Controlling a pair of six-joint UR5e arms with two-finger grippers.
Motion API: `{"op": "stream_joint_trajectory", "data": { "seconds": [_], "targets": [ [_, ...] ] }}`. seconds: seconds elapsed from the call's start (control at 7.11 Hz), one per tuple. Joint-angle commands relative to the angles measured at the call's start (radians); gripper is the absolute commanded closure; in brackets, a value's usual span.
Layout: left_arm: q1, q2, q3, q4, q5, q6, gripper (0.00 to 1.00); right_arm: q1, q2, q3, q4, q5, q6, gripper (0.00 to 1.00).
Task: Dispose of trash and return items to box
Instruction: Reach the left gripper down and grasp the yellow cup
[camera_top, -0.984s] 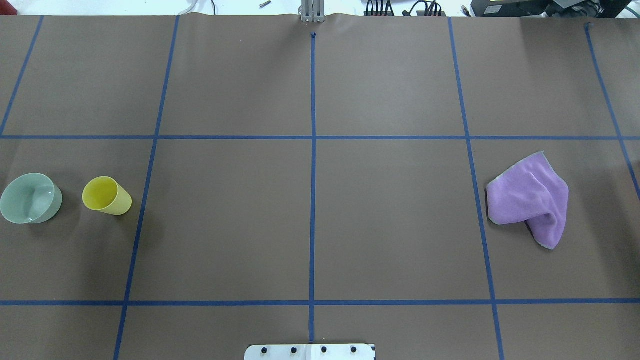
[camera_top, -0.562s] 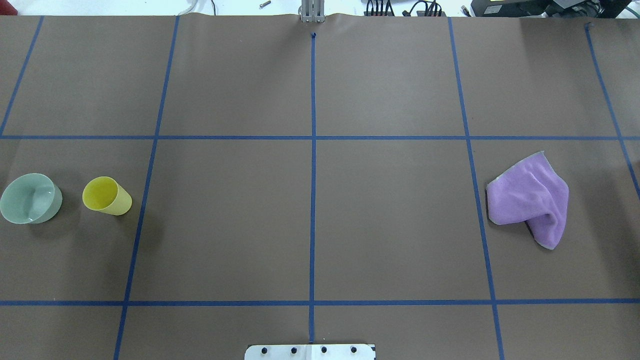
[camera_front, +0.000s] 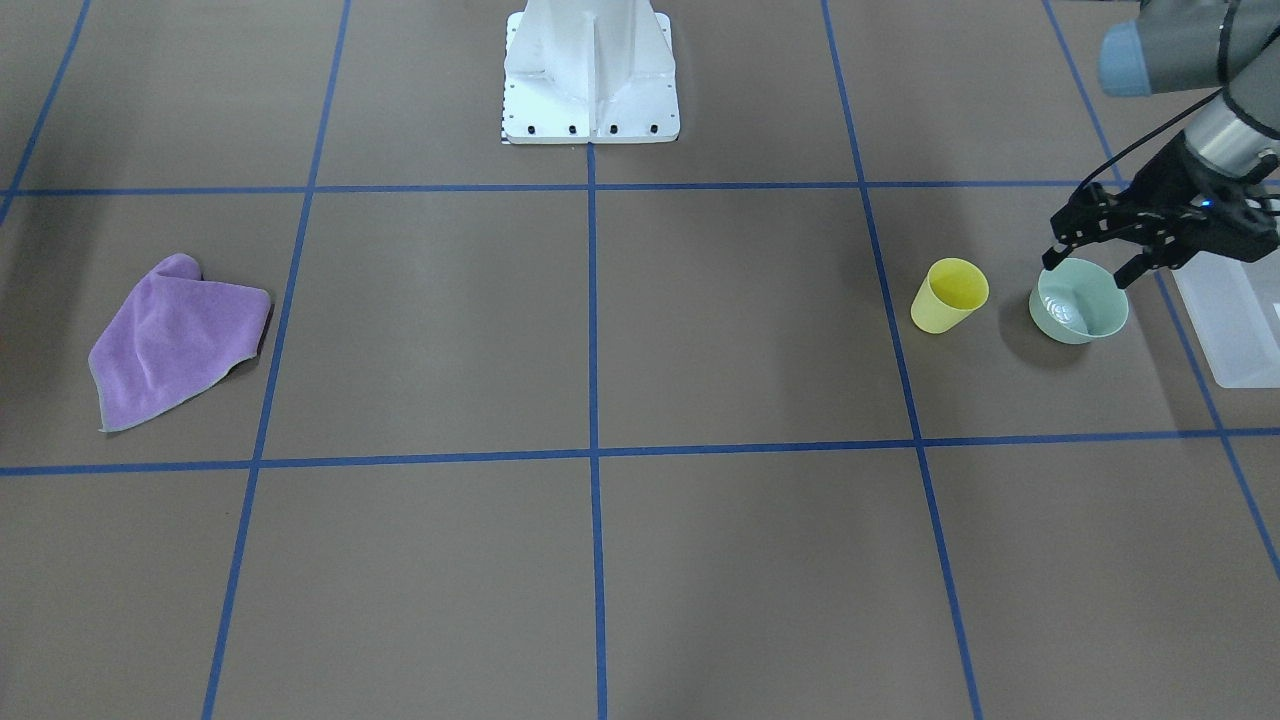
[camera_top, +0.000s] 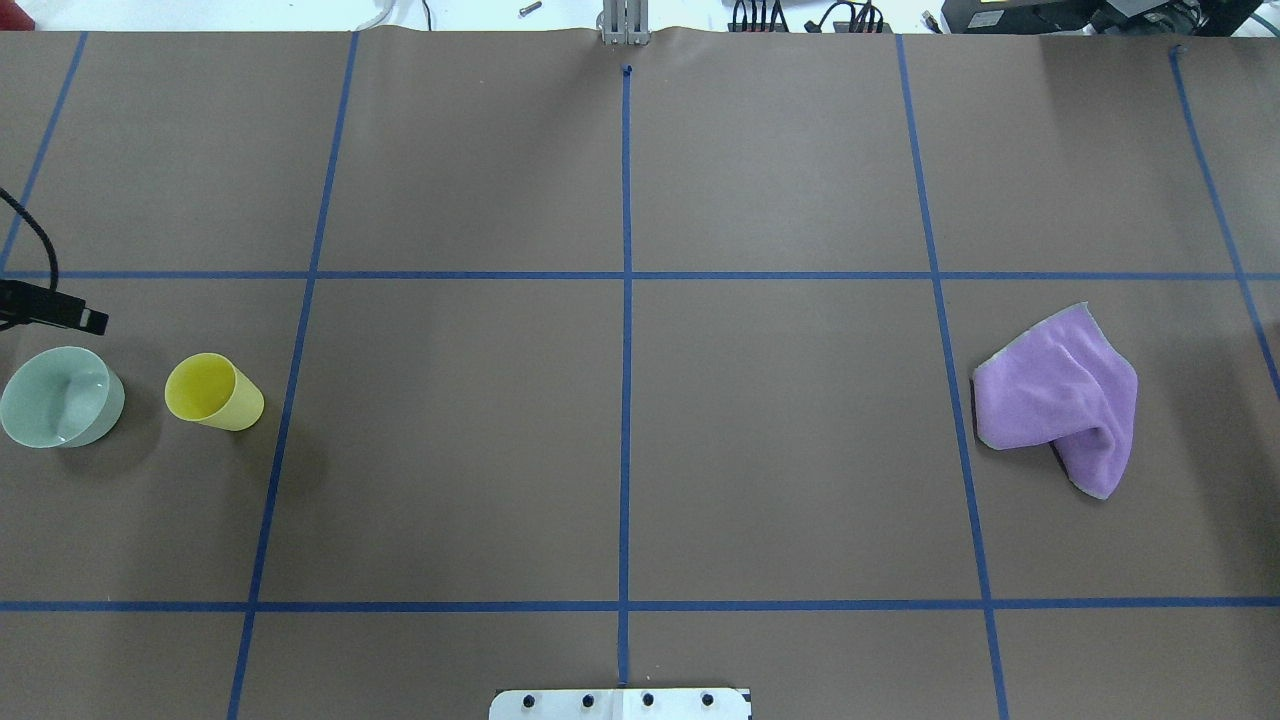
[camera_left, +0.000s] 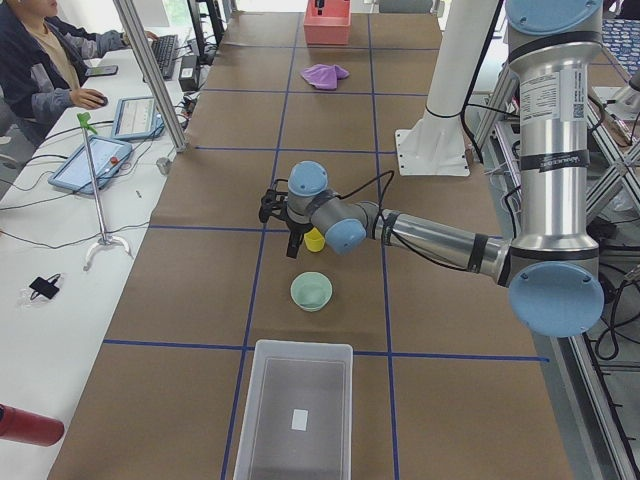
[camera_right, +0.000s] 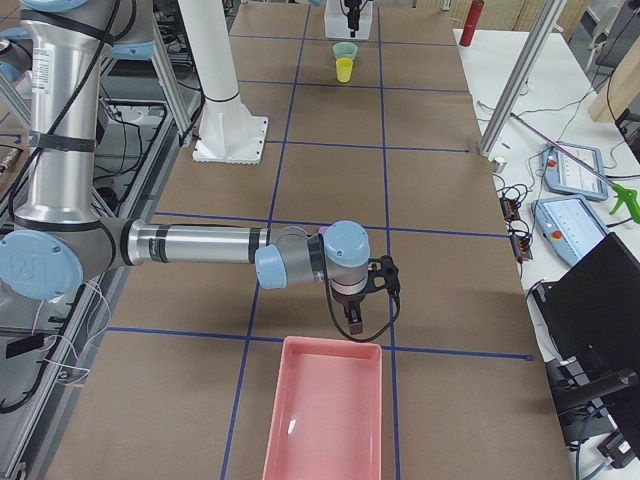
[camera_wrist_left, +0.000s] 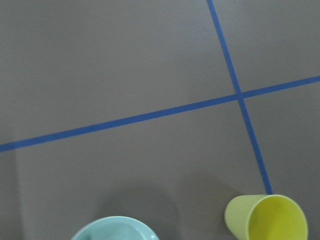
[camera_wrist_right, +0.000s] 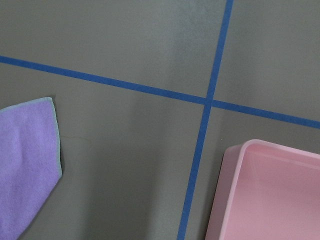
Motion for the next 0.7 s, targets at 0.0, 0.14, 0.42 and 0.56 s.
{"op": "stream_joint_trajectory", "data": {
  "seconds": [0.0,0.14,0.42,0.56],
  "targets": [
    [0.114,-0.011,0.019,-0.001,0.106,-0.046,0.04,-0.003,-0.008,0.0,0.001,0.012,0.003,0.0],
    [0.133,-0.014,0.018,-0.001,0.1,-0.055,0.06,-0.003,-0.008,-0.004,0.0,0.015,0.003,0.0],
    [0.206,-0.038,0.028,-0.003,0.108,-0.111,0.12,-0.003,-0.008,-0.012,0.0,0.017,0.004,0.0],
    [0.209,-0.039,0.03,-0.006,0.106,-0.109,0.22,-0.003,-0.008,-0.015,0.0,0.017,0.004,0.0]
  ]
}}
